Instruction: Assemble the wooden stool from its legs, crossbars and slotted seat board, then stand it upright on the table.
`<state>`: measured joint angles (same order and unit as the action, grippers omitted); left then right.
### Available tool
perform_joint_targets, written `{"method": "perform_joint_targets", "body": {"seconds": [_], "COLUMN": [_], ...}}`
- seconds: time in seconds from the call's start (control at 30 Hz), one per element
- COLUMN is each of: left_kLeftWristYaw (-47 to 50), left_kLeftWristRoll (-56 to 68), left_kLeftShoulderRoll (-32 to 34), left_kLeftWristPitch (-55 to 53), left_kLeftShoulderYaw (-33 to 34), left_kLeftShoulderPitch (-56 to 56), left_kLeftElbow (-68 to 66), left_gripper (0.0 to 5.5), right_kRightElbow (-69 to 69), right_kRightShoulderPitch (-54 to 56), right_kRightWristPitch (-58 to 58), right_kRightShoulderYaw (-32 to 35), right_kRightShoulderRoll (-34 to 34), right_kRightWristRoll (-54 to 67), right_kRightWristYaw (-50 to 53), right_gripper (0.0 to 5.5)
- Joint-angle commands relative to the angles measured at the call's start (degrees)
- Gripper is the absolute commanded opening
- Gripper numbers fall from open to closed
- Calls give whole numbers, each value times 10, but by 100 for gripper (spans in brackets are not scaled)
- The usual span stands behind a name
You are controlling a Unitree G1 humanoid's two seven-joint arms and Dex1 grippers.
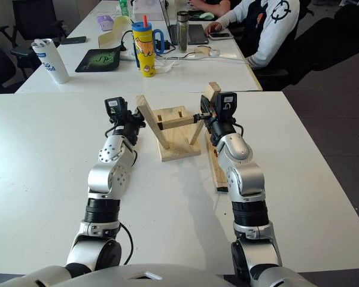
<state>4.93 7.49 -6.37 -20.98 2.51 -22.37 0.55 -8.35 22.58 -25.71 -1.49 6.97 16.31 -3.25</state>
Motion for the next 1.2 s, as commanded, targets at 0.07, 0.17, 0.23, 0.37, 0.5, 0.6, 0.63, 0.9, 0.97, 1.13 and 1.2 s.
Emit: {"method": "perform_joint_targets", "body": {"seconds": [0.07, 0.17, 0.23, 0.37, 0.5, 0.6, 0.63, 0.9, 0.97, 1.13, 1.2], "left_kLeftWristYaw": [0, 2, 1, 8, 6, 11, 10, 11, 10, 11, 11], "left_kLeftWristRoll": [17, 16, 13, 16, 16, 21, 21, 20, 21, 22, 23], "left_kLeftShoulderRoll": [26, 37, 44, 50, 51, 56, 56, 59, 59, 57, 56], "left_kLeftWristPitch": [-10, -6, -5, 0, 2, 4, 3, 6, 6, 6, 5], "left_kLeftShoulderYaw": [44, 58, 63, 80, 82, 96, 96, 105, 105, 105, 104], "left_kLeftShoulderPitch": [38, 41, 44, 47, 47, 46, 45, 46, 47, 49, 49], "left_kLeftElbow": [30, 37, 39, 42, 43, 44, 44, 47, 48, 51, 53], "left_gripper": [283, 283, 283, 283, 283, 283, 283, 283, 283, 283, 283], "right_kRightElbow": [54, 57, 56, 60, 63, 76, 76, 34, 31, 57, 79], "right_kRightShoulderPitch": [-32, -33, -34, -32, -37, -39, -40, -14, -10, -12, -11], "right_kRightWristPitch": [-112, -112, -114, -122, -124, -147, -147, -9, 28, -2, -49], "right_kRightShoulderYaw": [-9, -17, -20, -16, -35, -35, -31, -5, -8, -39, -61], "right_kRightShoulderRoll": [-13, 5, 9, 11, 25, 29, 29, 3, 3, 18, 34], "right_kRightWristRoll": [22, 9, 5, 6, -8, -7, -4, 4, -11, -50, -75], "right_kRightWristYaw": [-15, -25, -26, -24, -33, -27, -26, -41, -45, -59, -62], "right_gripper": [106, 105, 105, 105, 105, 105, 105, 142, 171, 189, 189]}}
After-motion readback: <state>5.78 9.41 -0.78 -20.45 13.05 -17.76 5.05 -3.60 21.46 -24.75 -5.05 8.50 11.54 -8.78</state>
